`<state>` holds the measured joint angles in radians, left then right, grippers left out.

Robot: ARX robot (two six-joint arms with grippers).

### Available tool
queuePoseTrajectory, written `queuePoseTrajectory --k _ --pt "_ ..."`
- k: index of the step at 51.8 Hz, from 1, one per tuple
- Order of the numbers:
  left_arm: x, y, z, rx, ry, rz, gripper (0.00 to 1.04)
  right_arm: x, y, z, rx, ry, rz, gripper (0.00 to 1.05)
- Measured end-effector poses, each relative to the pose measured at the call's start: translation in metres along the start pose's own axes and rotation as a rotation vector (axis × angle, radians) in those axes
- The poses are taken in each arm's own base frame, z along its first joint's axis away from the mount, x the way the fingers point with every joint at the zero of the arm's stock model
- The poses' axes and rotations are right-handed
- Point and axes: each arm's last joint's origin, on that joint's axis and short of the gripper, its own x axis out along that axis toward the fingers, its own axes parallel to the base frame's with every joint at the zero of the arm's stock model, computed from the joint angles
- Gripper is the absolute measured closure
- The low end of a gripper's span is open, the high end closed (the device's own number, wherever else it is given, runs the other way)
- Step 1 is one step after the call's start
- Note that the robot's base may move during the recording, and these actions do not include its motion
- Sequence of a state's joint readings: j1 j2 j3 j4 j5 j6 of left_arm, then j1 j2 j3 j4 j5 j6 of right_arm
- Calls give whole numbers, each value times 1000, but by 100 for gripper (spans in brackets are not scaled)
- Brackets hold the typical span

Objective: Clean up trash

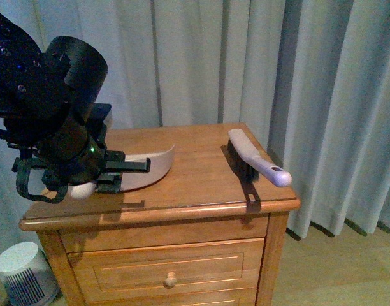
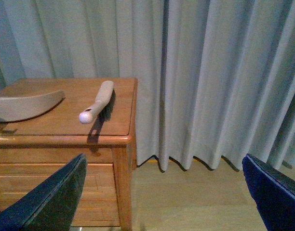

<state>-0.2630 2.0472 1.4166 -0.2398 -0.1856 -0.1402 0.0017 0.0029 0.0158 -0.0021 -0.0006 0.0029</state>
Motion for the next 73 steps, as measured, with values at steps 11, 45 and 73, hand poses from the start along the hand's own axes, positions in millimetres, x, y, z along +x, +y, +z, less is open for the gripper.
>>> queuePoseTrajectory --k 11,45,73 --pt "-35 16 20 15 -149 -6 79 0 0 0 0 0 0 7" --pt "-207 78 -27 224 -702 -5 79 0 0 0 0 0 0 7" --pt "-266 113 -108 246 -828 92 79 0 0 0 0 0 0 7"
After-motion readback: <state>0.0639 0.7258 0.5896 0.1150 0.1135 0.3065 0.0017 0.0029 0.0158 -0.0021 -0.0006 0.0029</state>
